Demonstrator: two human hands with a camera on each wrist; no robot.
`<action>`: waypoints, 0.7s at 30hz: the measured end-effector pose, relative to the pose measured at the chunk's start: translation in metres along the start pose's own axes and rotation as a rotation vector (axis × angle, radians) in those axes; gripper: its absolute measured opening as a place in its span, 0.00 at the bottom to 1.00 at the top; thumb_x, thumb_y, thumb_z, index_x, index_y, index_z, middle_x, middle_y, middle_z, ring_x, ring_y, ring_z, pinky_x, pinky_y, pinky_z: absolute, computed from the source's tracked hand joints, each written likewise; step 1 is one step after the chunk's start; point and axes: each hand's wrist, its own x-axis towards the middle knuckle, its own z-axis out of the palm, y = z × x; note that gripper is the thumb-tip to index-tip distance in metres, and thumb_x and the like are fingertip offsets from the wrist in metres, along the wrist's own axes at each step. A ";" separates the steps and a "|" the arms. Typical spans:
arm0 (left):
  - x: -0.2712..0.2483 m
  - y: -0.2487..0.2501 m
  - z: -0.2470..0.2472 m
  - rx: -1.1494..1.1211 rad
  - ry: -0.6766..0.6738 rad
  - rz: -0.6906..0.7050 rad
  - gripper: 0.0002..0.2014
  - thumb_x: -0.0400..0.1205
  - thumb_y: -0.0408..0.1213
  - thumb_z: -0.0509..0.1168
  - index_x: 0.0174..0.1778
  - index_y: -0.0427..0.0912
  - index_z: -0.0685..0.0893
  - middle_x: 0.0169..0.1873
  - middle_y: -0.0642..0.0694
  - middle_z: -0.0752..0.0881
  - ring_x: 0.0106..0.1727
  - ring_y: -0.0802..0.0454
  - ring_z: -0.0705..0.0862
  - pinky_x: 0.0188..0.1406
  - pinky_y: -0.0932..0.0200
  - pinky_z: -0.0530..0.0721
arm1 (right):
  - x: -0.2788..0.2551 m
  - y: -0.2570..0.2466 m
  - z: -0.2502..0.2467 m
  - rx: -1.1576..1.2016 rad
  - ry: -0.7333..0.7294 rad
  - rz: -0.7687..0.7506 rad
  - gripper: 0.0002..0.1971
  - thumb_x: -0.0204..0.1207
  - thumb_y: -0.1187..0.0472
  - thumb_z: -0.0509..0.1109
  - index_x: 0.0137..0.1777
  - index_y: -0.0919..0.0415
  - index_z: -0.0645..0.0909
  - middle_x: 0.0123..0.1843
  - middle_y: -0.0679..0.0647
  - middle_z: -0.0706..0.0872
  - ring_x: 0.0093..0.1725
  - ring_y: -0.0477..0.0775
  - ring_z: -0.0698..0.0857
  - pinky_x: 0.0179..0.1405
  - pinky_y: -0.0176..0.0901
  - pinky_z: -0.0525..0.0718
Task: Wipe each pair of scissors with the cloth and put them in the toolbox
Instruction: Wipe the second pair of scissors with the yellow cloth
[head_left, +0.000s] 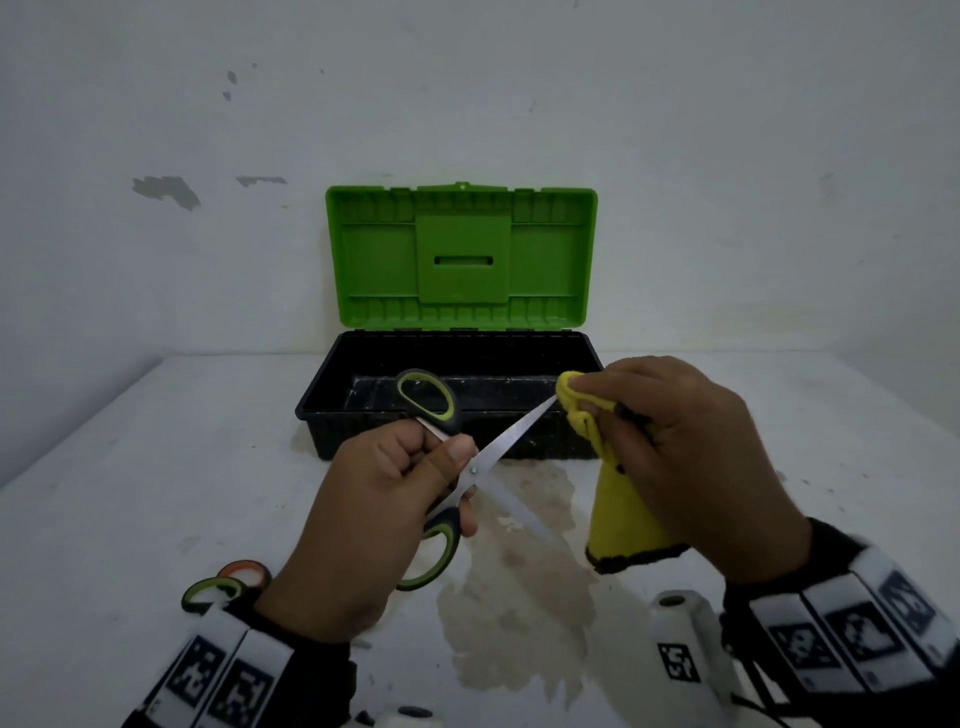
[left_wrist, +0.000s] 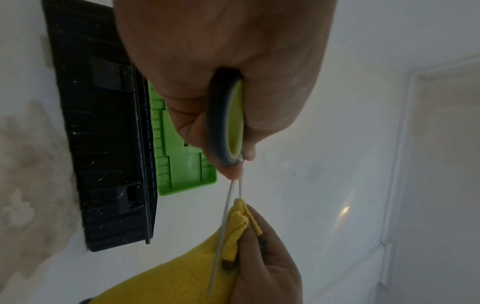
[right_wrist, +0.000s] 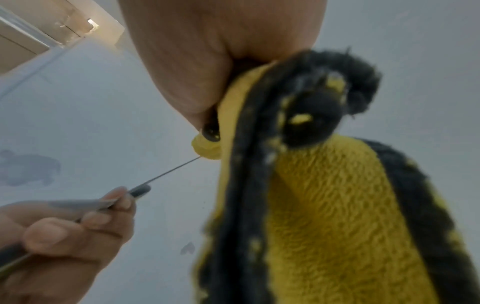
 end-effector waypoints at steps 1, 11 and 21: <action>0.000 -0.001 0.000 -0.004 -0.001 -0.020 0.14 0.80 0.38 0.67 0.37 0.29 0.84 0.24 0.36 0.86 0.24 0.48 0.85 0.27 0.61 0.82 | 0.001 0.002 -0.004 -0.020 0.015 0.006 0.16 0.77 0.53 0.64 0.58 0.52 0.89 0.50 0.50 0.90 0.50 0.49 0.84 0.50 0.37 0.80; 0.001 0.004 0.002 -0.055 -0.039 -0.153 0.14 0.83 0.38 0.67 0.35 0.32 0.85 0.28 0.35 0.85 0.26 0.46 0.85 0.32 0.53 0.80 | -0.011 -0.032 0.009 -0.079 -0.102 -0.409 0.11 0.82 0.56 0.69 0.57 0.57 0.90 0.51 0.57 0.89 0.41 0.60 0.83 0.38 0.52 0.78; -0.002 0.010 -0.004 -0.059 -0.076 -0.138 0.14 0.83 0.36 0.66 0.32 0.39 0.88 0.26 0.38 0.86 0.25 0.46 0.84 0.28 0.57 0.82 | -0.016 -0.028 0.012 -0.030 -0.077 -0.382 0.09 0.82 0.60 0.71 0.58 0.57 0.90 0.53 0.56 0.90 0.42 0.60 0.84 0.39 0.53 0.78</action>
